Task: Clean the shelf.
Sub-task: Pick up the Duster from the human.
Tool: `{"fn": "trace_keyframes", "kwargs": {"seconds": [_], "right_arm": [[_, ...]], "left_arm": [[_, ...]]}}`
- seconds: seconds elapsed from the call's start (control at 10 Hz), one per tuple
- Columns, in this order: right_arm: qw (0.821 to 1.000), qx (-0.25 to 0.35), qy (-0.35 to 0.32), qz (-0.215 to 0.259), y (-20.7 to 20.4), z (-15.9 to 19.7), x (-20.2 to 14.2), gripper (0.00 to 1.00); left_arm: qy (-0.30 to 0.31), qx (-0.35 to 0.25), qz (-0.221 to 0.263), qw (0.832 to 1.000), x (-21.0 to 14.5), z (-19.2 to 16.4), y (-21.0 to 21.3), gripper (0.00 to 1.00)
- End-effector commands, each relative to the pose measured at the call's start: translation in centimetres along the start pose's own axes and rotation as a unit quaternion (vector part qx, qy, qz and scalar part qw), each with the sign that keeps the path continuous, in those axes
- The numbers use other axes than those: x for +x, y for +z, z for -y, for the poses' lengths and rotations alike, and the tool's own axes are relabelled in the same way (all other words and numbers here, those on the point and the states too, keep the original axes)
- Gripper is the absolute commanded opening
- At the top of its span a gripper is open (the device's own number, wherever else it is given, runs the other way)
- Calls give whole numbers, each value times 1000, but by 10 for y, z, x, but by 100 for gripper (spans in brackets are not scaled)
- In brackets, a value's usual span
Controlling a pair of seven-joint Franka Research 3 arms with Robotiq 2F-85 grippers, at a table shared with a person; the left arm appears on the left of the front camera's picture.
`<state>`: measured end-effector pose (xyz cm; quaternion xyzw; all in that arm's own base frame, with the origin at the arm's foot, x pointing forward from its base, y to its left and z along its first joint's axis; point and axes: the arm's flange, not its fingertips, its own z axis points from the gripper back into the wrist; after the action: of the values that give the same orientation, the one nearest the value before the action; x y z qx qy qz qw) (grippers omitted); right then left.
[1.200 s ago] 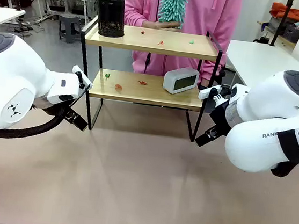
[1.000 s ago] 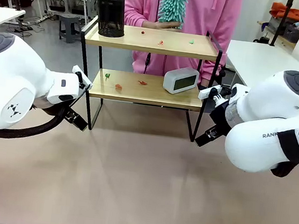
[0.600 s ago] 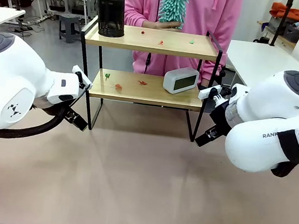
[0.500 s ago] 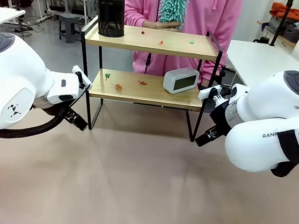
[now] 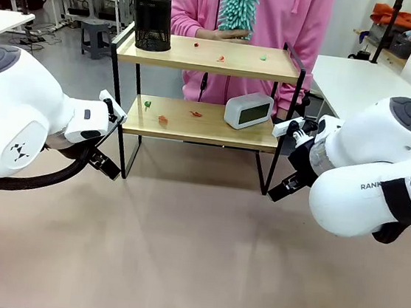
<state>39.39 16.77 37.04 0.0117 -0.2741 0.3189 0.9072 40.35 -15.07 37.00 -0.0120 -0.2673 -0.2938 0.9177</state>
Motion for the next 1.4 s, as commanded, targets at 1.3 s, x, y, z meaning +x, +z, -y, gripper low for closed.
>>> {"fn": "trace_keyframes", "kwargs": {"seconds": [1.3], "right_arm": [[692,366,-587,206,118,190,-250,100]], "left_arm": [[501,-311,281,757,-214,-211,125,100]]}}
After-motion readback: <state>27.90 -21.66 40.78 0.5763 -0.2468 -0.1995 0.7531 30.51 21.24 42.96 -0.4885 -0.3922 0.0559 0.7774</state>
